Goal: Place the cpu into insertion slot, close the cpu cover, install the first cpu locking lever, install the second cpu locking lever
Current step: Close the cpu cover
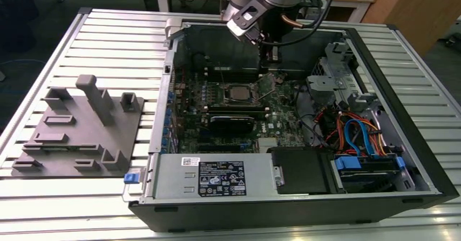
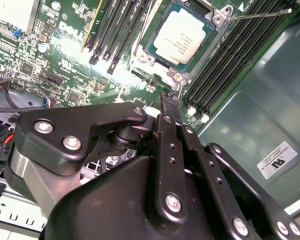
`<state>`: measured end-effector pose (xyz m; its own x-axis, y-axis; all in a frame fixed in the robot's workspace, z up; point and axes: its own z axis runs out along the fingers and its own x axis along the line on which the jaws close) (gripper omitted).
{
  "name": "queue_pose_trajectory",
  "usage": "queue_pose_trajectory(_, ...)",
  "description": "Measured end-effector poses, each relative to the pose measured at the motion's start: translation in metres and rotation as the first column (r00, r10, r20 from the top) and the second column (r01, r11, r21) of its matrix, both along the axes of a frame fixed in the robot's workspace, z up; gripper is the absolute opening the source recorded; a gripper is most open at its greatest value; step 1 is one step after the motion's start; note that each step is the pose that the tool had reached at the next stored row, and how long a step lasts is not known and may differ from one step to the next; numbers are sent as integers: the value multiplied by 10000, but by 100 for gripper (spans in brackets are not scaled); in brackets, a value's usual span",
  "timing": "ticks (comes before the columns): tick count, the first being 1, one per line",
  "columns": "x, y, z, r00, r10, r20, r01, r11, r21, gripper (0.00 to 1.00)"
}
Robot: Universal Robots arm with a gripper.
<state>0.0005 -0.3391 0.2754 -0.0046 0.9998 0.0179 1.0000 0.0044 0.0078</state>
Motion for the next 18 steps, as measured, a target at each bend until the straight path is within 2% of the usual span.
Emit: queue_pose_trajectory(18,35,1,0,10000,0,0,0,10000,0,10)
